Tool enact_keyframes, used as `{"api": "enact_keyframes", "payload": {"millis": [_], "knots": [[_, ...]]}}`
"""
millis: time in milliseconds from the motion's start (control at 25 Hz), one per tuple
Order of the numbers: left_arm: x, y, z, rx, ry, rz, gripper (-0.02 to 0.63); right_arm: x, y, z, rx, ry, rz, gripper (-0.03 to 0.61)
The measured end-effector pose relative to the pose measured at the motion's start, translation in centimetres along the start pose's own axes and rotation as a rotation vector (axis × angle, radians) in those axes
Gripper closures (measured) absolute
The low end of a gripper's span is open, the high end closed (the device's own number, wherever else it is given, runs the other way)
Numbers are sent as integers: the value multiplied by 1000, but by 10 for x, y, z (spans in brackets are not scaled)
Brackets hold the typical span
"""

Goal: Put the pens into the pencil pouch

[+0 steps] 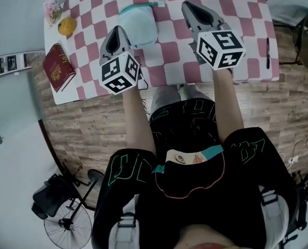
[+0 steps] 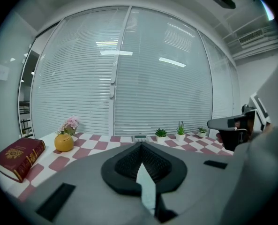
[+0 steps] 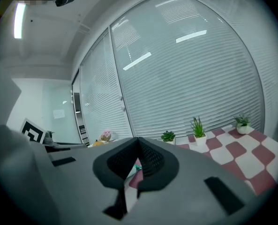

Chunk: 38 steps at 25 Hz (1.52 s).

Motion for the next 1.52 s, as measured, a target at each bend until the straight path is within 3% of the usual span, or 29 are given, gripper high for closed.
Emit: {"api": "enact_keyframes", "payload": {"millis": [200, 680, 840, 1000, 1200, 1520], "knots": [[15, -10, 27, -12, 45, 5, 617, 20, -6, 3, 11, 35, 31, 580], [8, 1, 76, -153, 55, 19, 613, 42, 11, 31, -29, 64, 93, 580], [12, 4, 85, -191, 86, 45, 414, 47, 15, 36, -36, 70, 107, 580], [11, 2, 92, -215, 50, 77, 210, 52, 19, 39, -40, 81, 126, 580], [8, 8, 104, -274, 28, 79, 181, 57, 22, 42, -43, 93, 139, 580], [12, 53, 129, -517, 76, 94, 175, 60, 29, 46, -58, 115, 129, 580]]}}
Point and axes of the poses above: the fingertips, and each gripper's own axes: z forward along the fingers, x to its right, y out of its underside, the point moved 2 cm from there along -z, backward along the fingers, and after that the axes turned 4 degrees about -x, right-handed, at the moved point
